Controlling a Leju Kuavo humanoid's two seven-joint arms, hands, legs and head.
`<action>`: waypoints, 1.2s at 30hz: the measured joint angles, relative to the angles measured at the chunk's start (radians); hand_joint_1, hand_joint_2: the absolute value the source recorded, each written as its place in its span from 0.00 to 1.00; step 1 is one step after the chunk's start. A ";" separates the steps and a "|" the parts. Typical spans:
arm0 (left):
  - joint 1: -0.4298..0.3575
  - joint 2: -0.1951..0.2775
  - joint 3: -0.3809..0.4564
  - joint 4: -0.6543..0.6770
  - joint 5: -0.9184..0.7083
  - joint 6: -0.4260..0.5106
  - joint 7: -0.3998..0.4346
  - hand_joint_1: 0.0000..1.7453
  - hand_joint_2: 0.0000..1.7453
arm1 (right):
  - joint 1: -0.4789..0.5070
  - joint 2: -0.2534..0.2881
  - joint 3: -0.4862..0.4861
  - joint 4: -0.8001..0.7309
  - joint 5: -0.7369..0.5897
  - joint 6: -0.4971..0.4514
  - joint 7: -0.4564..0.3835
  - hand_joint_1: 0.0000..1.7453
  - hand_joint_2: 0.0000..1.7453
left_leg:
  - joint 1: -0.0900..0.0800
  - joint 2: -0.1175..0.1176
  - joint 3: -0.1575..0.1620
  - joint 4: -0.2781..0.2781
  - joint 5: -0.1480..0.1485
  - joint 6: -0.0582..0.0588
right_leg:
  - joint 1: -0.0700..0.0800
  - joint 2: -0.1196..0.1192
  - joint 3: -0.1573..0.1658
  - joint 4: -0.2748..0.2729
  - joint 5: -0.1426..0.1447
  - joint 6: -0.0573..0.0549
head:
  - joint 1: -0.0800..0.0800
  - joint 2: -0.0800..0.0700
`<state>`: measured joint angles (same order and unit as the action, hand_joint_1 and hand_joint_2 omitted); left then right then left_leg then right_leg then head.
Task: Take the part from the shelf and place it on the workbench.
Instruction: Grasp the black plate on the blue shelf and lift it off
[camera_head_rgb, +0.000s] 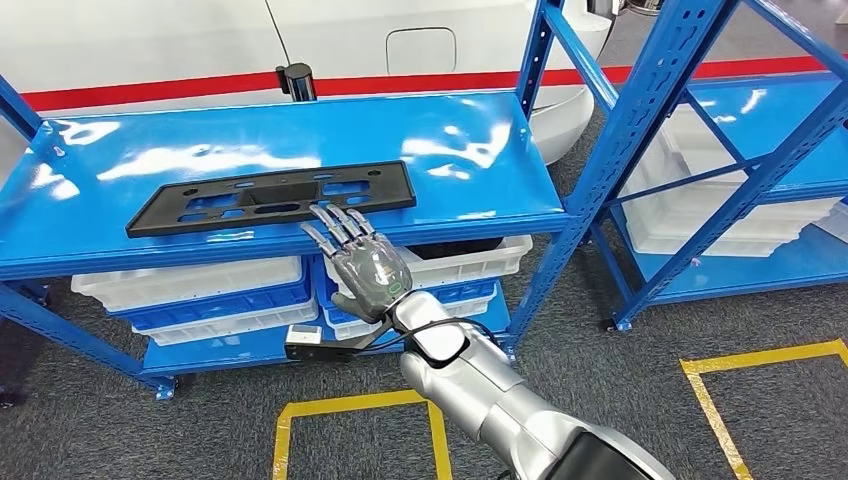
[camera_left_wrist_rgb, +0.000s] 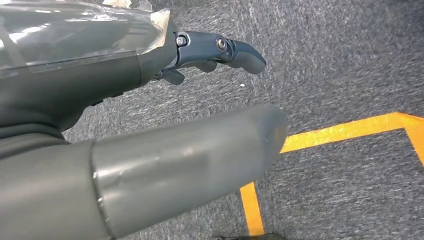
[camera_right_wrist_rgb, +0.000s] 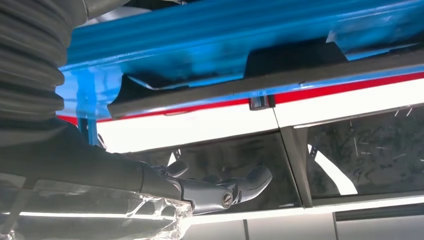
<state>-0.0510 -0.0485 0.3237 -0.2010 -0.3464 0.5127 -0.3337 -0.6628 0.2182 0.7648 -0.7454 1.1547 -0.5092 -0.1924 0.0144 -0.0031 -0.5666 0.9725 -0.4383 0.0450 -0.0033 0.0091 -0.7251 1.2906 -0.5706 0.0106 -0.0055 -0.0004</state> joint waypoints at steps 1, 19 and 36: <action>0.001 -0.001 0.000 0.000 0.000 -0.001 -0.001 0.00 0.00 | 0.001 0.000 0.000 0.000 0.000 0.001 0.000 0.00 1.00 | 0.000 -0.001 0.005 0.000 -0.004 -0.002 | 0.000 0.000 0.003 -0.025 0.023 0.008 | 0.000 0.000; 0.001 -0.004 0.004 0.000 -0.004 0.001 -0.002 0.00 0.00 | -0.002 0.012 0.000 -0.003 0.012 0.011 0.011 0.00 1.00 | 0.007 0.001 -0.080 0.098 0.006 -0.052 | -0.005 0.004 0.192 -0.311 0.100 -0.029 | -0.005 0.000; -0.001 -0.010 0.008 0.000 -0.010 -0.001 -0.006 0.00 0.00 | 0.003 0.008 -0.001 -0.006 0.026 0.013 0.018 0.00 1.00 | -0.003 -0.003 0.032 0.012 -0.038 -0.023 | -0.010 -0.009 0.121 -0.286 0.143 0.026 | 0.000 0.000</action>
<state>-0.0515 -0.0590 0.3316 -0.2007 -0.3563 0.5116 -0.3392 -0.6594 0.2260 0.7641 -0.7515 1.1804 -0.4963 -0.1740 0.0118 -0.0059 -0.5350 0.9840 -0.4764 0.0216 -0.0130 -0.0003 -0.6046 1.0048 -0.4280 0.0368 -0.0052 -0.0004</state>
